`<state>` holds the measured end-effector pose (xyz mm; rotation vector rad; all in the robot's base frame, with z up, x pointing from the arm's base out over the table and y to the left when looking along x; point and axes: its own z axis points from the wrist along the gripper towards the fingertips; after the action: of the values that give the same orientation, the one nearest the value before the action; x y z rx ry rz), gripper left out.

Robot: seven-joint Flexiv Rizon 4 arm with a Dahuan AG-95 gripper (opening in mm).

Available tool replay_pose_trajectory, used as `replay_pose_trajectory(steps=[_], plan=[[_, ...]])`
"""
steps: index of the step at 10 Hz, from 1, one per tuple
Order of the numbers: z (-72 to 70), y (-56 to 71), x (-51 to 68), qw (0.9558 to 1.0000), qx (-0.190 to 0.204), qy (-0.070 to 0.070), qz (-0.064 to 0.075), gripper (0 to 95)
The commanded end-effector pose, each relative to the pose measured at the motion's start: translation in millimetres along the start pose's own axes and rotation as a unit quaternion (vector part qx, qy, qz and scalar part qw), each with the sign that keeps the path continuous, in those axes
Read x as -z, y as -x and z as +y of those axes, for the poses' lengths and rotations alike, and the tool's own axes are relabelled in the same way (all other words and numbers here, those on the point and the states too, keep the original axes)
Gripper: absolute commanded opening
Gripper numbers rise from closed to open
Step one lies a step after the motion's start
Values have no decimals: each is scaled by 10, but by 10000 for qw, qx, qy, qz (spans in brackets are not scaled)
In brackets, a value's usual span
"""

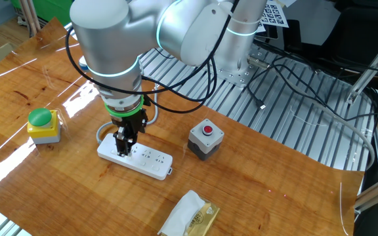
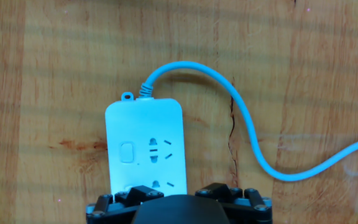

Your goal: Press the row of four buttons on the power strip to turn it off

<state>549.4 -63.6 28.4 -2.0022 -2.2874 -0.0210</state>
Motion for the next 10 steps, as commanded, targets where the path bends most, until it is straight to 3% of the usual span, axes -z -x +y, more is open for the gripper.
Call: replay_pose_trajectory(steps=[1, 4, 7, 10], plan=[[8, 1, 1, 10000, -1, 7, 0, 760], [13, -9, -24, 10000, 0, 4, 5, 760], [15, -13, -218, 10000, 49, 55, 5, 760], [7, -55, -89, 10000, -3, -49, 13, 760]])
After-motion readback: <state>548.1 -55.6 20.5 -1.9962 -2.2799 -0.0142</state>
